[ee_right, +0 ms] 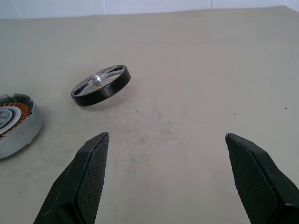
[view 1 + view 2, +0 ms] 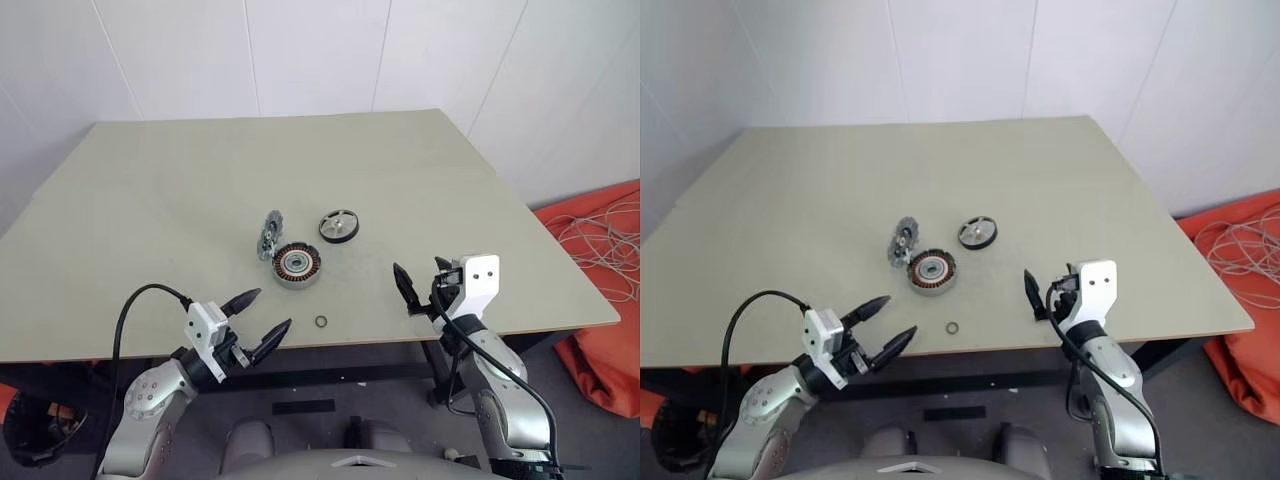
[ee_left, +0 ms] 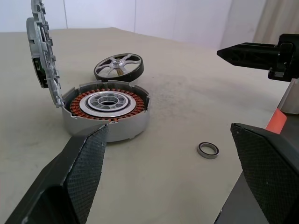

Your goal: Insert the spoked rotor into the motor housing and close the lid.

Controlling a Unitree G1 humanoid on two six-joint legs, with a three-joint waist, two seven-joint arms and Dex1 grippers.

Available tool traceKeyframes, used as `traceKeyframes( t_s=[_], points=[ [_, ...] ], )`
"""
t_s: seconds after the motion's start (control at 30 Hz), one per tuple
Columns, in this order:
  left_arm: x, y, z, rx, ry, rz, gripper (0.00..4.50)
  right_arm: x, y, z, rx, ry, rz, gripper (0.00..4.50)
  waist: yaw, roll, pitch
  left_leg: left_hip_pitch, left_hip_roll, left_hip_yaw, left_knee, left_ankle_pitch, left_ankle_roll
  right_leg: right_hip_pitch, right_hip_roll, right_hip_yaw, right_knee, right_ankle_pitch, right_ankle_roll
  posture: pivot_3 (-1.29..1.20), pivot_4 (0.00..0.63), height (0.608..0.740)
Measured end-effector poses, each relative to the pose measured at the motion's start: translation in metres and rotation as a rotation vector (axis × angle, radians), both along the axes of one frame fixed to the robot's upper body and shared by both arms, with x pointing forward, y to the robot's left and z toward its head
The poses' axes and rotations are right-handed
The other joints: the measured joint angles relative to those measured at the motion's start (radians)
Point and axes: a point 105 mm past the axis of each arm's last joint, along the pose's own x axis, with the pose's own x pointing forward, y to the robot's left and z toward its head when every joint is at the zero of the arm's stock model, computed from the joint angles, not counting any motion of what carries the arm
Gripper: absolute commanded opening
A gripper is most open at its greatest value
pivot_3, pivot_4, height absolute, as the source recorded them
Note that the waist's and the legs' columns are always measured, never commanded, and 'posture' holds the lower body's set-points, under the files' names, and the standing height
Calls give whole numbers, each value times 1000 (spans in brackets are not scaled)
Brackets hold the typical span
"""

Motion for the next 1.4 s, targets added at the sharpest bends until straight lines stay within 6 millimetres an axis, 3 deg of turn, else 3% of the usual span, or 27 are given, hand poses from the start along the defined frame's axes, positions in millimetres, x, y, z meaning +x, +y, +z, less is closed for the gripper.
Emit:
traceKeyframes(
  t_s=[0.27, 0.43, 0.7, 0.9, 1.4],
  points=[
    [-1, 0, -7, -10, 18, -3, 4466, 0, -4, -3, -4, -4, -1, 4500, 0, 1, 0, 0, 0, 0, 0, 0, 0, 0, 0, 0, 0, 0, 0, 0, 0, 740],
    [-1, 0, -9, -10, 19, -11, 4466, -3, 1, -9, -90, 64, 150, 4500, 0, 0, 0, 1, 0, 0, 0, 0, 0, 2, 0, 0, 0, 0, 0, 0, 0, 740],
    [-5, 0, -11, -15, 23, -22, 4466, 8, 25, 1, -220, 134, 486, 4500, 0, 2, -1, 2, 0, 0, 1, 0, 0, 3, 0, 0, 0, 0, 0, 0, 0, 740],
    [-6, 0, -12, -20, 31, -18, 4466, 5, 55, -6, -241, 178, 727, 4500, 0, 2, -1, 1, 0, 0, 1, 0, 0, 2, 0, 0, 0, 0, -1, 0, 0, 740],
    [-7, -2, -12, -26, 43, -20, 4466, 4, 101, -13, -293, 167, 1065, 4500, 0, 1, -1, 1, 0, 1, 2, 0, 0, 2, 0, 0, 1, 1, -1, 0, 0, 740]
  ],
)
